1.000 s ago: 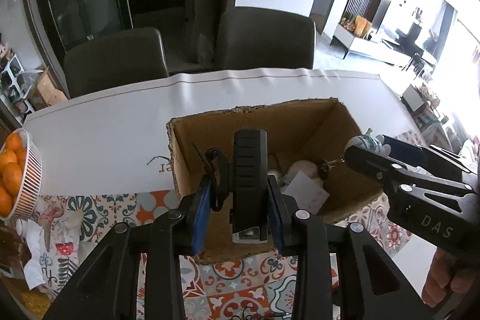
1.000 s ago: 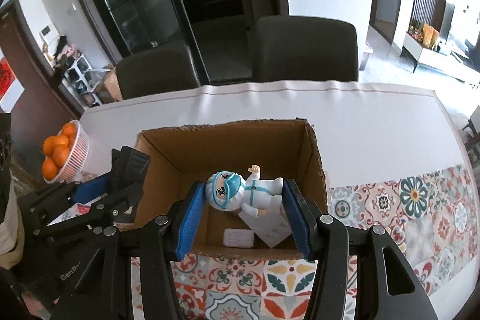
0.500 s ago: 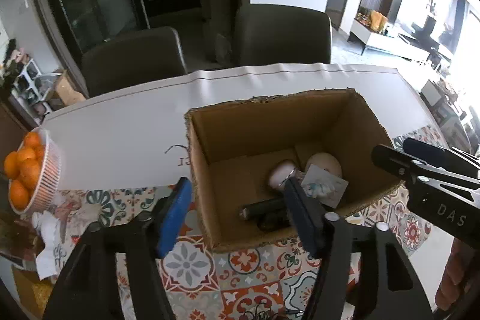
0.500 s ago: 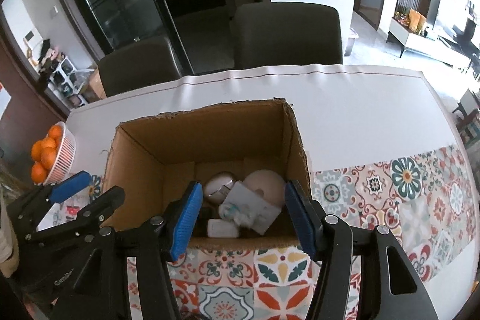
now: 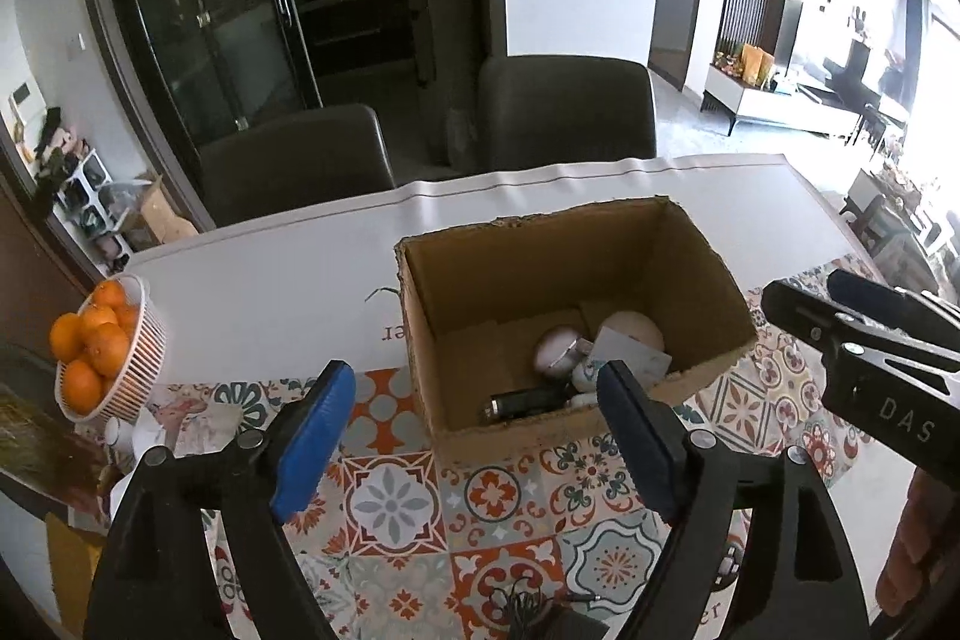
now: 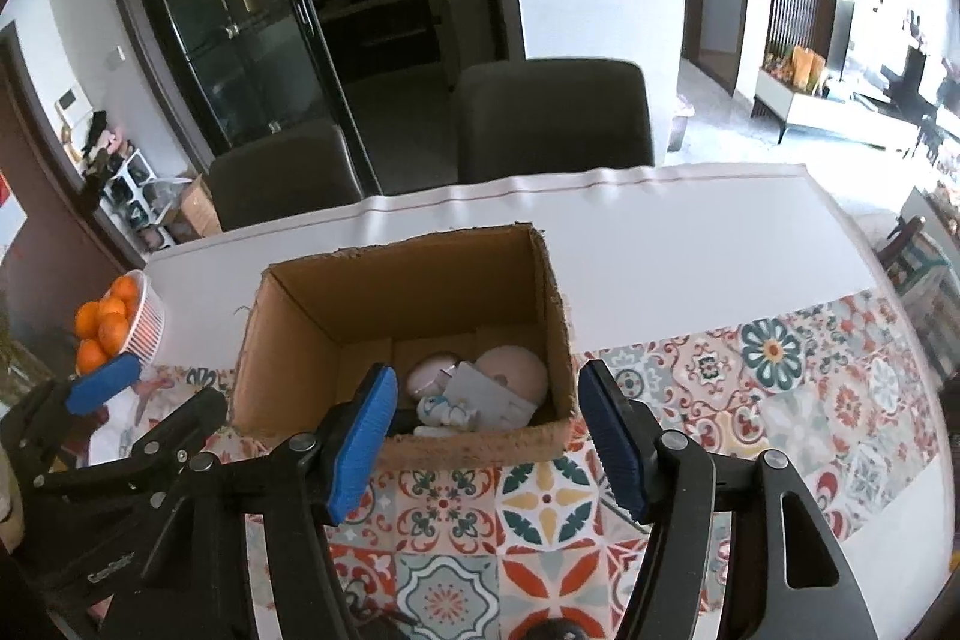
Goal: Organize rigid objects
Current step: 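Withdraw both tools from the box toward the black adapter and round gadget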
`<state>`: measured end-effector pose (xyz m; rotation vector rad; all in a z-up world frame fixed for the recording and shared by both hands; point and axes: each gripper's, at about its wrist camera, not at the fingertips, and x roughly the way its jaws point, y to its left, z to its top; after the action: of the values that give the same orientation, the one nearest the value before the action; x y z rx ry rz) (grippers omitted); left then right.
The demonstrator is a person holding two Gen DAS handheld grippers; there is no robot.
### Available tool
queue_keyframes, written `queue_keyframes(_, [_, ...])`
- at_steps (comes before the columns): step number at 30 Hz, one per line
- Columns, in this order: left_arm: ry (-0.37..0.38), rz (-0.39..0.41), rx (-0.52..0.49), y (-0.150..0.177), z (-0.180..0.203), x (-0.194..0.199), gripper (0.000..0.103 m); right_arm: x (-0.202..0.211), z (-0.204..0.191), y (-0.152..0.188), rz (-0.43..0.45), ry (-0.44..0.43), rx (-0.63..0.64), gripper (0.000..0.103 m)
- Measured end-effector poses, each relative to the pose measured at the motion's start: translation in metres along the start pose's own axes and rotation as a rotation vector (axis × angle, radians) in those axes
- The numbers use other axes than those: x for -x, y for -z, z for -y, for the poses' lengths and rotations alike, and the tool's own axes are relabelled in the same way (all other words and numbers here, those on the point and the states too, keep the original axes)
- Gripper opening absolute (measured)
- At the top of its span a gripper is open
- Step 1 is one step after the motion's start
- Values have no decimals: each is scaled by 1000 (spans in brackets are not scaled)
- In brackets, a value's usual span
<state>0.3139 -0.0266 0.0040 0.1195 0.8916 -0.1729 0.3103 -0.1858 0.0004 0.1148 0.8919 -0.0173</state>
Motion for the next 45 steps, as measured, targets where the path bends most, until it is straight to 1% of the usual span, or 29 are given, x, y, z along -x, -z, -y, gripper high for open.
queue_keyframes(4, [2, 14, -14, 10, 3, 13, 84, 17, -1, 8, 37, 20, 17, 68])
queue_keyframes(12, [13, 21, -20, 32, 7, 32, 86, 38, -3, 26, 62, 14, 31, 68])
queue_keyframes(17, [19, 14, -22, 48, 10, 40, 87, 45, -1, 41, 47, 6, 24, 69])
queue_keyframes(23, [34, 2, -48, 65, 17, 45, 87, 48, 1, 61, 22, -1, 18, 68])
queue_keyframes(30, [62, -47, -60, 87, 23, 43, 87, 47, 7, 81, -20, -12, 5, 68])
queue_keyframes(35, [83, -83, -57, 96, 27, 40, 87, 43, 10, 96, -50, -20, -6, 69])
queue_keyframes(38, [84, -107, -62, 103, 30, 36, 87, 39, 14, 104, -79, -28, -22, 69])
queue_keyframes(40, [92, -132, -64, 109, 32, 32, 87, 35, 16, 110, -102, -36, -29, 73])
queue_keyframes(45, [101, -187, -76, 122, 36, 20, 87, 25, 17, 122, -155, -26, -23, 73])
